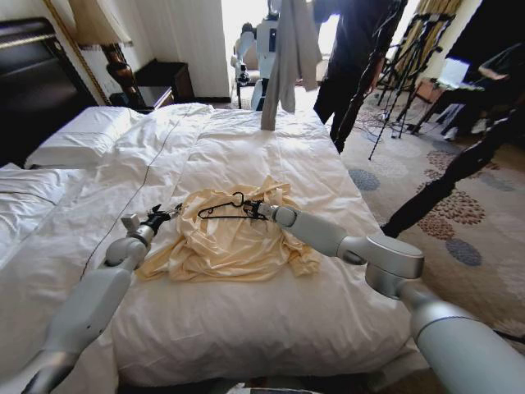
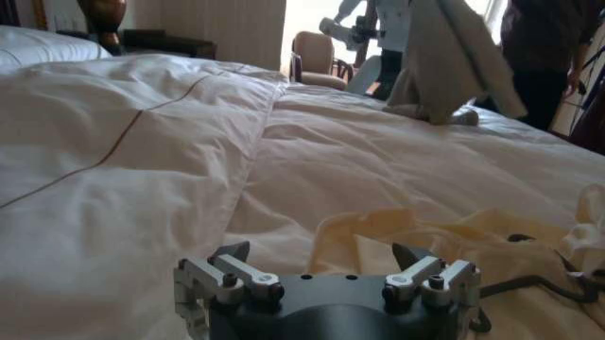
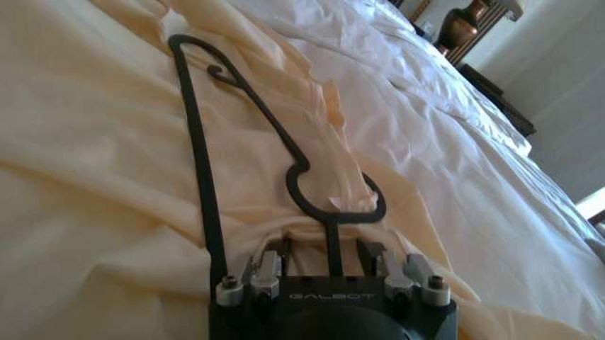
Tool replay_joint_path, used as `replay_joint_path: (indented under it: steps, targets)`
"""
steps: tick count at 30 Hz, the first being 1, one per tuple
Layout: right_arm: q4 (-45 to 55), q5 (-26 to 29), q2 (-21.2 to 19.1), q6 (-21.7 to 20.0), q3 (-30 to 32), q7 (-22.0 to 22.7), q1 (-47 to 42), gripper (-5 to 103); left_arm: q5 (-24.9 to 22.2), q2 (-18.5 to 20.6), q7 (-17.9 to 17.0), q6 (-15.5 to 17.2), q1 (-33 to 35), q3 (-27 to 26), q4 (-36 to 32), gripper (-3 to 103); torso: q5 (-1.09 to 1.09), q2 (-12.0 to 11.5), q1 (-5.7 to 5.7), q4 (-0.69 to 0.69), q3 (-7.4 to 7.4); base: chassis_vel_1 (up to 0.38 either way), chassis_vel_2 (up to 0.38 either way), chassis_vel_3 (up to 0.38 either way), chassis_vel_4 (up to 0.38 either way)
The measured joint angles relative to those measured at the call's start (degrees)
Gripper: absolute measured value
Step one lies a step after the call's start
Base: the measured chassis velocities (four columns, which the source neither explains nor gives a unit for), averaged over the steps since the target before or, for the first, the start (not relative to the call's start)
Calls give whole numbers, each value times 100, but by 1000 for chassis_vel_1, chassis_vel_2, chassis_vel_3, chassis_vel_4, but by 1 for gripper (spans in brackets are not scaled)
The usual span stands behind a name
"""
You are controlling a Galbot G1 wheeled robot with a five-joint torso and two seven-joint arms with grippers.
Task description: Pick up the clothes from the bed and hang them on the clothes hanger.
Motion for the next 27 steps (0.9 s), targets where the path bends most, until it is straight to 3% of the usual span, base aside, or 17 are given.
replay_joint_path:
  steps: [5, 8, 10, 14, 21, 27]
  targets:
    - [352, -12, -329, 9, -72, 1, 33, 70, 60, -73, 25, -28, -146, 158, 54, 100, -4, 0, 1, 1, 0, 0, 0, 0, 0]
    - [557, -5, -474, -15, -83, 19, 56, 75, 60, -69, 37, -23, -151, 179, 31, 100, -3, 0, -2, 5, -1, 0, 0, 0, 0]
    - [878, 61, -680, -102, -80, 117, 92, 86, 61, -56, 41, -23, -226, 233, 89, 100, -3, 0, -2, 4, -1, 0, 0, 0, 0]
    - [1439, 278, -1026, -313, -74, 254, 172, 99, 58, -36, 40, -10, -296, 272, 44, 100, -2, 0, 0, 3, 0, 0, 0, 0, 0]
    - [2022, 664, -1437, -479, -109, 457, 239, 100, 43, -21, 3, 39, -362, 335, -90, 100, -2, 1, -2, 2, -1, 0, 0, 0, 0]
    - [2408, 1509, -1702, -790, 9, 756, 169, 100, 43, -44, -57, 45, -472, 451, -59, 100, -2, 0, 0, 3, -1, 0, 0, 0, 0]
